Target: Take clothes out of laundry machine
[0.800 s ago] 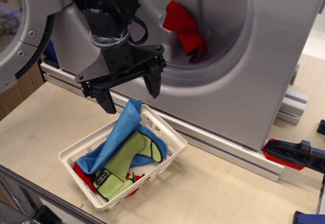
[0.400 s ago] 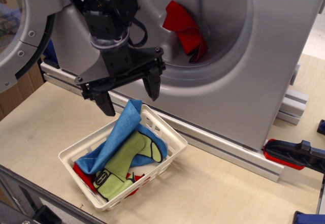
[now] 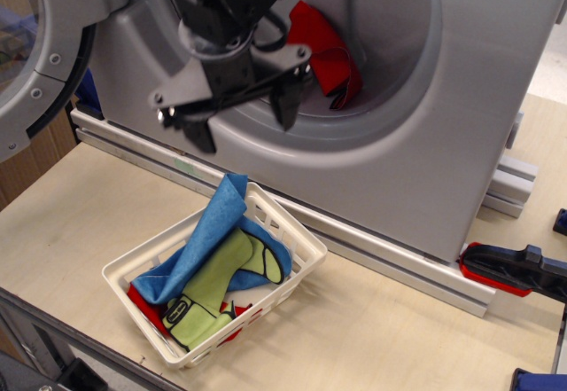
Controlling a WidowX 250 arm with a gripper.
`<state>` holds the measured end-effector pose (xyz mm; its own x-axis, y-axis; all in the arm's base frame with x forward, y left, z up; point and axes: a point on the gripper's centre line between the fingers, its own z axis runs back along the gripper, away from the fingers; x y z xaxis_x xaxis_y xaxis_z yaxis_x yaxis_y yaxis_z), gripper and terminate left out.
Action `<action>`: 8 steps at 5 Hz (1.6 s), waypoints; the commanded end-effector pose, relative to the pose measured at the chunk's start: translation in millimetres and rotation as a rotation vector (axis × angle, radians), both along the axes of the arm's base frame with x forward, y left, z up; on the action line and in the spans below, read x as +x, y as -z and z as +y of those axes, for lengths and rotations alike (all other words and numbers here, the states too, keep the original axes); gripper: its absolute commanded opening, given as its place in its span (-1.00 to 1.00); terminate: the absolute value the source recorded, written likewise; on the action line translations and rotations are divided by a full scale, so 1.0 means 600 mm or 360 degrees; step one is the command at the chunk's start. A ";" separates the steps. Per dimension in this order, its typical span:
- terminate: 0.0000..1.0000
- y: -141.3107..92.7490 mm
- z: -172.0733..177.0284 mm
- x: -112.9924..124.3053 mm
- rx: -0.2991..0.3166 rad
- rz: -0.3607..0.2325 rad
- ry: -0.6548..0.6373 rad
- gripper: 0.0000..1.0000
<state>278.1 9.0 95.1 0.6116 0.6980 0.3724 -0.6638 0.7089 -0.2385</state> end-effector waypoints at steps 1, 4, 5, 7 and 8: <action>-1.00 -0.058 -0.004 0.057 -0.0010 -0.0441 0.0128 1.00; -1.00 -0.055 -0.023 0.153 -0.0129 -0.0624 0.0113 1.00; -1.00 -0.034 -0.024 0.186 -0.0153 -0.0477 0.0116 1.00; -1.00 0.027 -0.039 0.210 -0.0118 -0.0177 0.0094 1.00; -1.00 0.028 -0.042 0.208 -0.0100 -0.0222 0.0096 -1.00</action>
